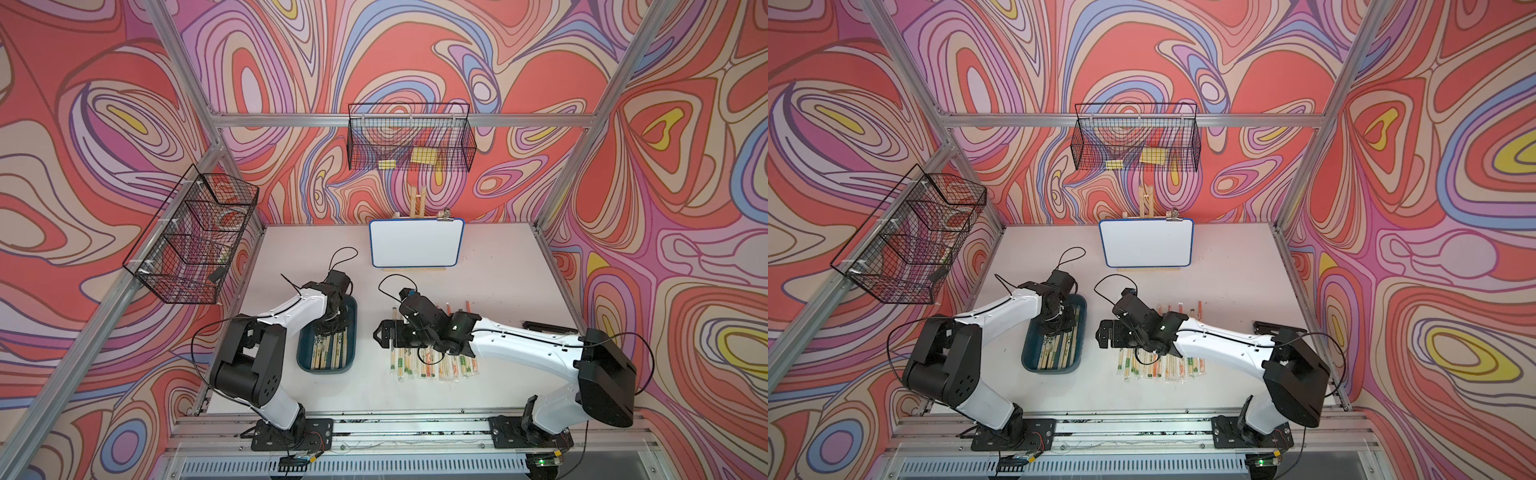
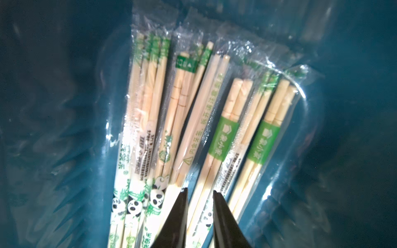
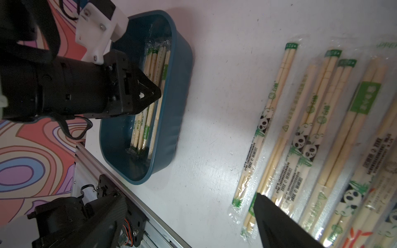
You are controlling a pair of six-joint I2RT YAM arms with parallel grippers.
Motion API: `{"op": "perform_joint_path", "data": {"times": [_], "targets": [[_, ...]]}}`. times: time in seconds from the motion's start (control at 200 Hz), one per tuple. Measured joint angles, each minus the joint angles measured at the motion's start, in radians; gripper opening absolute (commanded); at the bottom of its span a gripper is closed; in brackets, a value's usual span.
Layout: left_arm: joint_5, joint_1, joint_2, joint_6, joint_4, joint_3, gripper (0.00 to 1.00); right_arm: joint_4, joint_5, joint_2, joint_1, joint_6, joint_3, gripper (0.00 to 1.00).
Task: Take the paired disposable chopsticks out of the storage box
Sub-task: Pick up the paired disposable chopsticks from the storage box.
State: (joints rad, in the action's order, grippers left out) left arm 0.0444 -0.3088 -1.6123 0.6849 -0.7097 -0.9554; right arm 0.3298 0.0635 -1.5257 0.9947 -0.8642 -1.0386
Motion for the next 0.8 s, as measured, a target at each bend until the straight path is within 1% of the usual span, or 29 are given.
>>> {"op": "perform_joint_path", "data": {"times": [0.391,0.416,0.436,0.526,0.666,0.801], "targets": [[0.000,0.000,-0.052,0.000,0.018,0.002,0.25,0.004,-0.004,0.000,0.000,0.003,0.000,0.98],[0.000,0.000,-0.052,0.000,0.018,0.002,0.24,0.005,-0.004,0.000,0.000,0.004,0.000,0.98],[0.000,0.000,-0.052,0.000,0.018,0.002,0.21,0.005,-0.004,0.000,0.000,0.005,0.000,0.98],[-0.001,0.000,-0.052,0.000,0.021,0.002,0.19,0.007,-0.004,0.000,0.000,0.006,0.000,0.98],[-0.004,0.000,-0.052,0.000,0.022,0.002,0.11,0.007,-0.004,0.000,0.000,0.007,0.000,0.98],[-0.004,0.000,-0.046,-0.001,0.019,0.002,0.08,0.007,-0.003,0.000,0.000,0.007,-0.001,0.98]]}}
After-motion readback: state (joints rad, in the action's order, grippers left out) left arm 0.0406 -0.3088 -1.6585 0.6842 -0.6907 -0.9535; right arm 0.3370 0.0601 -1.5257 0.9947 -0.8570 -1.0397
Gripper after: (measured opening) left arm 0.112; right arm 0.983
